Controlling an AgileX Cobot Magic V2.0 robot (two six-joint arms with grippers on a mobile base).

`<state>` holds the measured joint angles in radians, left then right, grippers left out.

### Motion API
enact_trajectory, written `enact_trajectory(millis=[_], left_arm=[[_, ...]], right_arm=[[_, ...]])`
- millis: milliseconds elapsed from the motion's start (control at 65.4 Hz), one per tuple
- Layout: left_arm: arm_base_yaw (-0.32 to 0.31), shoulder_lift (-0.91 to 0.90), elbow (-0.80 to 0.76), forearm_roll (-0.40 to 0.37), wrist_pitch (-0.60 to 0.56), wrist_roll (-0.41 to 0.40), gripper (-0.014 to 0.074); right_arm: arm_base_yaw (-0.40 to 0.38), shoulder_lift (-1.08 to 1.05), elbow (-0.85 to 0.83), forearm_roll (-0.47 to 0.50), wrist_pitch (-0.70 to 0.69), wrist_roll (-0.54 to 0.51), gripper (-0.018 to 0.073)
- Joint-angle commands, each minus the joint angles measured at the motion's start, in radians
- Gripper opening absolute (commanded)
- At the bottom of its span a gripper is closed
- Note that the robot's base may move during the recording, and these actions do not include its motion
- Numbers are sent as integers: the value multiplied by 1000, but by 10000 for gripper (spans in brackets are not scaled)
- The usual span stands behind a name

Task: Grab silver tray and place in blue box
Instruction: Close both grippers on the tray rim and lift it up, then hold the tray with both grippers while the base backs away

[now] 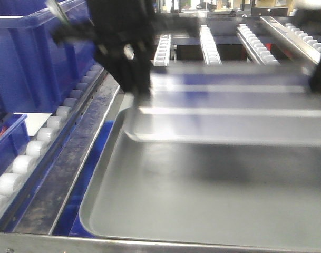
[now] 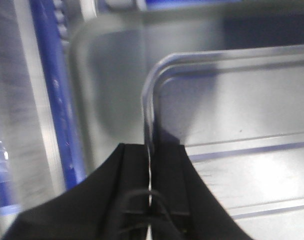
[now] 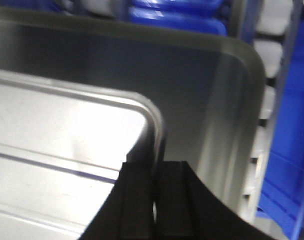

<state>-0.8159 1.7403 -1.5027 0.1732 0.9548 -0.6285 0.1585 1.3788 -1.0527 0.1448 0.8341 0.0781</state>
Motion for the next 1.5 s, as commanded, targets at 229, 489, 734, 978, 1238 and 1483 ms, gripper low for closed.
enact_trajectory(millis=[229,489,734,978,1238,1483], left_arm=[[2,-232,45,77,78,27,-98],[-13,-329,133,54,122,27,-97],[-13,-329,133,46,128,27,-97],[-13,-329,133,50,125,27,-98],[-13,-329,133,50,126,27,-98],[-13,-329,133,50,126,27,-98]], right_arm=[[118,-117,-69,-65,59,100,60],[244,-148,-131,-210,133,256,60],[304,-181,-131,-270,145,303,60],[304,-185,-131,-282,149,304,60],[304,-185,-131,-282,162,304,60],[304,-185,-131,-282,162,304,60]])
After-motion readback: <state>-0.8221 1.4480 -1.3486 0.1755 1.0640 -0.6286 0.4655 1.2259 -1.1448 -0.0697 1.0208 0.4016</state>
